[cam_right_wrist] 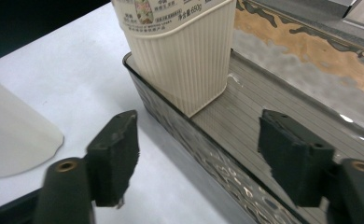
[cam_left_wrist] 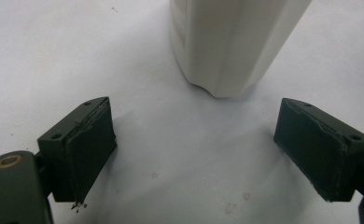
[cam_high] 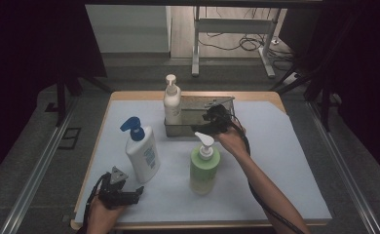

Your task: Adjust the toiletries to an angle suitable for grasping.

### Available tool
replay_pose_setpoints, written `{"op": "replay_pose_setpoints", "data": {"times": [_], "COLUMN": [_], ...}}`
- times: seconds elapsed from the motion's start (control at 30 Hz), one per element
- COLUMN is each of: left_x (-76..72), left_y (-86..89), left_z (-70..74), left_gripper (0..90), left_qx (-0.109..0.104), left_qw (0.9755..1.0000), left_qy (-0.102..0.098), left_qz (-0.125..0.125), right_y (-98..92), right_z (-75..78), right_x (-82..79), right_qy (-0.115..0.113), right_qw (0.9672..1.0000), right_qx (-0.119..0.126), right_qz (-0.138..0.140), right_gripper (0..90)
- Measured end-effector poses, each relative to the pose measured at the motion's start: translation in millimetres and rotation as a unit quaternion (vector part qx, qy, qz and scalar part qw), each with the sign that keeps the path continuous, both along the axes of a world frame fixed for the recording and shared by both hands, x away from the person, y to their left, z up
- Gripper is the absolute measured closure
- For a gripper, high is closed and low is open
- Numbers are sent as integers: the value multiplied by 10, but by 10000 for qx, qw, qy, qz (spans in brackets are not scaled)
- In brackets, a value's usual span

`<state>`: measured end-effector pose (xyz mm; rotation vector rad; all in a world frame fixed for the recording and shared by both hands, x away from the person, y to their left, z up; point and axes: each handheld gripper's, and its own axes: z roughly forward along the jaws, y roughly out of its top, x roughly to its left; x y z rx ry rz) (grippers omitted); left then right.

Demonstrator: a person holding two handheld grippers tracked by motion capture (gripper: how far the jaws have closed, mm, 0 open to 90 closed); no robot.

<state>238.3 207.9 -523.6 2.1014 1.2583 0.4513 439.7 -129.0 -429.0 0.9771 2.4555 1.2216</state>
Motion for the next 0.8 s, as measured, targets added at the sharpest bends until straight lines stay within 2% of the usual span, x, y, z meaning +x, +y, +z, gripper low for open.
{"op": "replay_pose_setpoints", "data": {"times": [0.33,0.47,0.8], "left_x": [0,-1,-1], "left_y": [0,0,0], "left_z": [1,1,1], "left_gripper": [119,120,120], "left_qx": [8,8,9], "left_qw": [10000,10000,10000], "left_qy": [2,1,-1], "left_qz": [-1,0,2], "right_y": [-190,-247,-397], "right_z": [-4,-4,-17], "right_x": [-122,-184,-319], "right_qy": [-20,-82,-175], "right_qw": [9999,9998,9995], "right_qx": [-12,-125,-241], "right_qz": [-99,-113,-112], "right_gripper": [176,144,124]}}
